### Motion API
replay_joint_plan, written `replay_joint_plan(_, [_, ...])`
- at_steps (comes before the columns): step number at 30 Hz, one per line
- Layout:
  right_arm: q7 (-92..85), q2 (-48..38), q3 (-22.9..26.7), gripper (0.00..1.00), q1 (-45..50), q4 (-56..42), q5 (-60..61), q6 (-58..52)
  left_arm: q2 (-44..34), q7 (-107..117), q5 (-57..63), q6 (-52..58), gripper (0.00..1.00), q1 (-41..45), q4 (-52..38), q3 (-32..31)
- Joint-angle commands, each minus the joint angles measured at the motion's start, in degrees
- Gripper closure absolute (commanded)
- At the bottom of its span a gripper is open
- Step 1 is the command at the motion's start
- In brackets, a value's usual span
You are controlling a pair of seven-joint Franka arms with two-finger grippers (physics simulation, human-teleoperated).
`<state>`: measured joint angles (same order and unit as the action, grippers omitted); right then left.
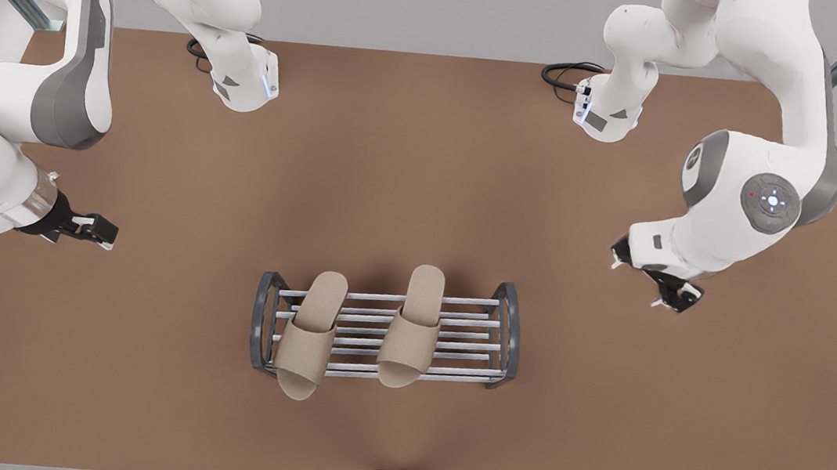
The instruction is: Place the right shoe on the shoe rack with the right arm, and place the left shoe on the shoe rack with the left arm
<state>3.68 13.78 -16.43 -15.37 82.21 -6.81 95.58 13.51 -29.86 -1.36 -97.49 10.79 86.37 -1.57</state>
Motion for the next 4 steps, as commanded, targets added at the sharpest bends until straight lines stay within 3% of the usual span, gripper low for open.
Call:
replay_joint_plan(1, [-0.3,-0.1,0.0,0.00,0.0,0.0,0.0,0.1,0.6,44.9,-0.9,18.6,0.00,-0.1,-1.5,0.1])
replay_joint_plan(4, [-0.3,-0.1,-0.1,0.00,0.0,0.0,0.0,0.0,2.5,44.8,-1.0,19.9,0.00,-0.1,-3.7,0.6])
